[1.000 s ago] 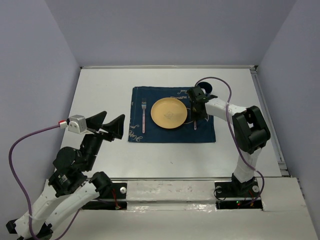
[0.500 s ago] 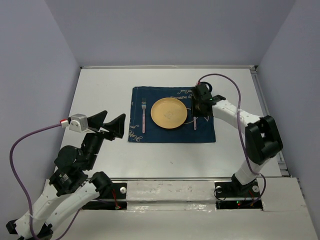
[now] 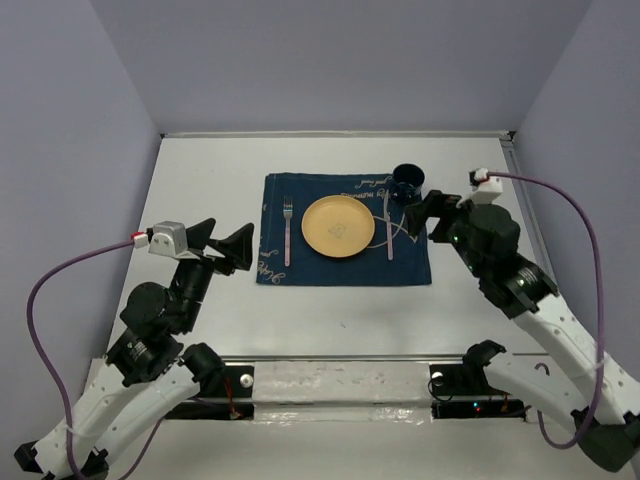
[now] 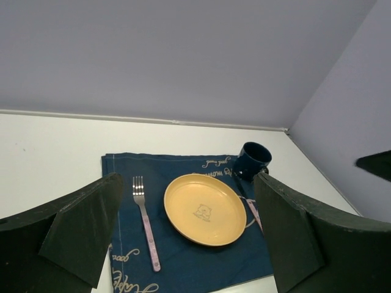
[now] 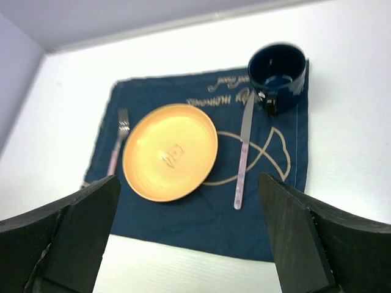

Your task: Set the dinner table for one person

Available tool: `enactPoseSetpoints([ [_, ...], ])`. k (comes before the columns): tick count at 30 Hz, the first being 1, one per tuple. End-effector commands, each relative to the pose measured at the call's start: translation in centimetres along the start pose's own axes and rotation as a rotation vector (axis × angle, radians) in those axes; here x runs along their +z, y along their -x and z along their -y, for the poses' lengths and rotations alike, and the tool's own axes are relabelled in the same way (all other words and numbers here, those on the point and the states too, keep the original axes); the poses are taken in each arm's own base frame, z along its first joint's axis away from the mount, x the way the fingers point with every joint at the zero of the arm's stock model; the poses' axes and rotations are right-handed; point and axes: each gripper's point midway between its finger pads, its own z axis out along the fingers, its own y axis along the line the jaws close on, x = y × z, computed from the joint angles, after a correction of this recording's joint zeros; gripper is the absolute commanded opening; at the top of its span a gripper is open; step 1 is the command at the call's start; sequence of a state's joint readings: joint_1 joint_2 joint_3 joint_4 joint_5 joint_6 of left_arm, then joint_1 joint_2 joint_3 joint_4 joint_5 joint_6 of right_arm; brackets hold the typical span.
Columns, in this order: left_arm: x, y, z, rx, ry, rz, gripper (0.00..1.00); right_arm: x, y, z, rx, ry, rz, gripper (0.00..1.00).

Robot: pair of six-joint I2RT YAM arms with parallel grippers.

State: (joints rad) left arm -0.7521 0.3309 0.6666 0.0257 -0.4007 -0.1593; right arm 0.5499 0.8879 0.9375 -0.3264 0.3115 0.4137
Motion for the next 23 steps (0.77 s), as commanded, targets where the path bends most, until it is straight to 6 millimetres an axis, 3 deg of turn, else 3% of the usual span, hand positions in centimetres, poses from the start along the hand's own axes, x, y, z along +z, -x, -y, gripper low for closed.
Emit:
enactPoseSetpoints([
  [1, 1.0, 0.1, -0.5, 0.026, 0.036, 0.014, 0.99, -3.6, 3.0, 0.0, 0.018, 0.082, 0.17, 1.0],
  [3, 1.4, -0.2, -0.5, 0.039, 0.041, 0.0, 0.99, -5.1, 3.5, -0.1, 0.023, 0.119, 0.207, 1.0],
  [7, 2.1, -0.6, -0.3, 0.047, 0.034, -0.024, 0.99, -10.0, 5.8, 0.4, 0.08, 0.193, 0.354, 1.0],
  [9, 2.4, -0.6, 0.1, 0.051, 0.015, -0.033, 0.99, -11.3, 6.4, 0.6, 0.096, 0.207, 0.394, 1.0],
  [15, 3.3, -0.5, 0.9, 0.034, 0.001, -0.052, 0.99, -12.9, 6.4, 1.2, 0.101, 0.215, 0.414, 1.0],
  [23, 2.9, -0.1, 1.2, 0.015, -0.019, -0.048, 0.99, -14.3, 6.7, 1.6, 0.102, 0.221, 0.438, 1.0],
])
